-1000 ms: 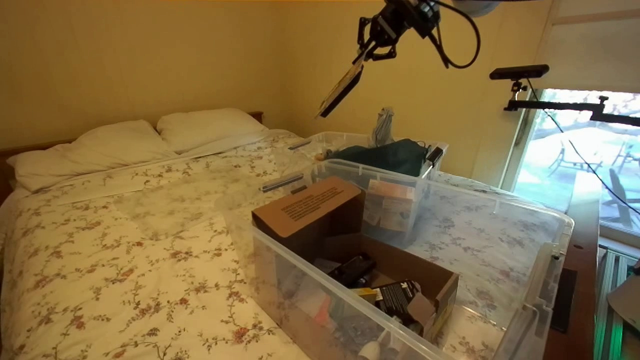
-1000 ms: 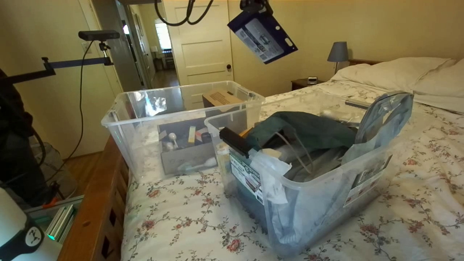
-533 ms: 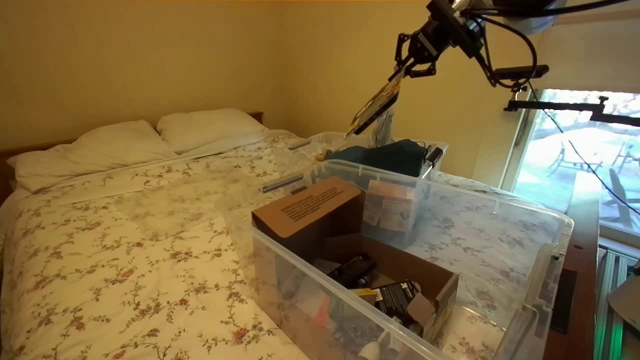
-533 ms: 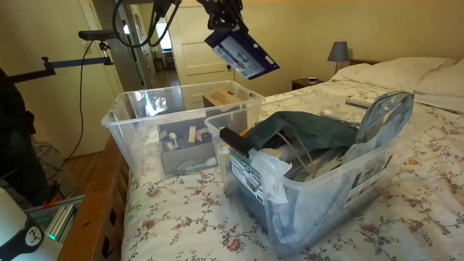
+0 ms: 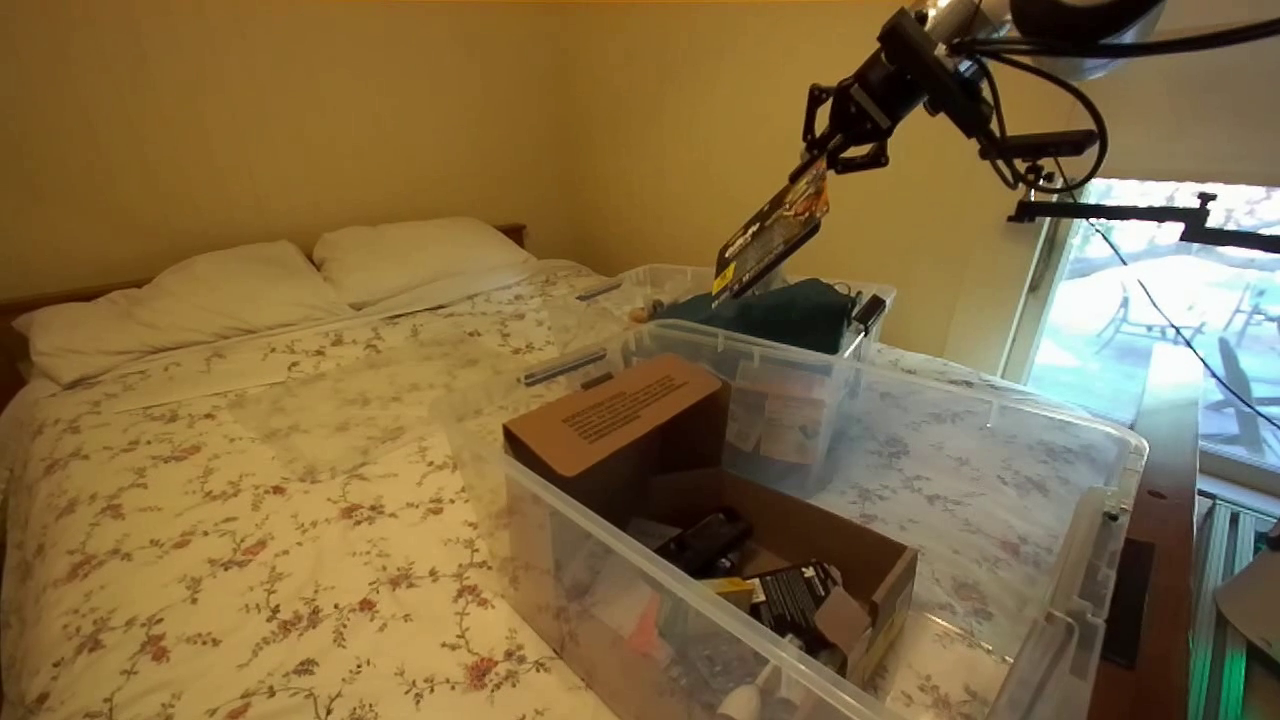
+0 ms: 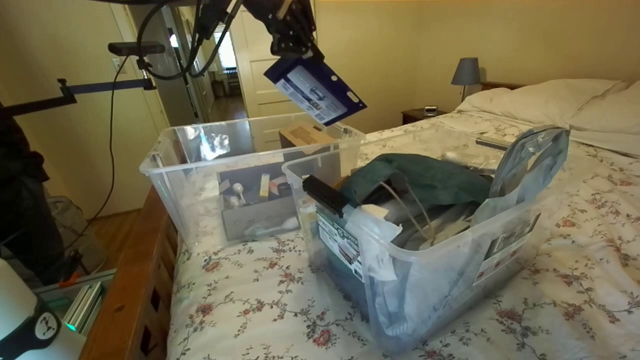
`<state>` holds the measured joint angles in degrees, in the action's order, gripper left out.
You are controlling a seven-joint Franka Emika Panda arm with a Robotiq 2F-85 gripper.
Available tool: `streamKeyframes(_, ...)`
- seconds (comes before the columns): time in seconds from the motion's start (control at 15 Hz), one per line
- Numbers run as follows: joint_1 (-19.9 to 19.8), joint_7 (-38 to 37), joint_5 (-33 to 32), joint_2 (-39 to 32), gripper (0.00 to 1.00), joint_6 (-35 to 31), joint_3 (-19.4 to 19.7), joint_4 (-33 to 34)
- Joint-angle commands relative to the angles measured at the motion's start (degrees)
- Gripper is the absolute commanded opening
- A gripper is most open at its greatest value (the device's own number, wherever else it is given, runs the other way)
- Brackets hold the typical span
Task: Shift the black pack to the storage bin on the left
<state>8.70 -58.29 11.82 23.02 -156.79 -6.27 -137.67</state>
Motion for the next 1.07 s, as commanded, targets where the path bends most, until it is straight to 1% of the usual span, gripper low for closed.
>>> streamKeyframes(0.0,4.8,7.0,3.9,5.2,0.0,3.9,-2.8,-3.0)
streamKeyframes(0.27,12.0,17.0,9.4,11.6,0.0,9.4,-3.2,-6.7)
streamKeyframes(0.4,15.1,22.5,12.9,12.2,0.0,12.9,-2.8,-7.9)
streamKeyframes(0.47,16.0,24.5,14.5,11.4,0.0,14.8,-3.2,-8.2)
streamKeyframes(0.53,16.0,26.0,15.2,10.5,0.0,17.4,-3.9,-8.0)
streamKeyframes(0.6,14.3,25.4,13.3,8.6,0.0,20.4,-6.0,-7.1)
streamKeyframes(0.67,12.2,23.8,11.1,7.1,0.0,20.9,-8.4,-6.4)
streamKeyframes(0.73,10.4,21.8,9.5,5.5,0.0,19.8,-10.5,-5.8)
streamKeyframes(0.8,11.7,24.0,12.8,8.7,0.02,20.2,-8.9,-7.1)
streamKeyframes(0.93,10.3,23.5,11.8,6.7,0.02,20.0,-10.9,-6.9)
streamKeyframes(1.0,10.0,23.4,11.6,6.1,0.02,20.0,-11.2,-6.8)
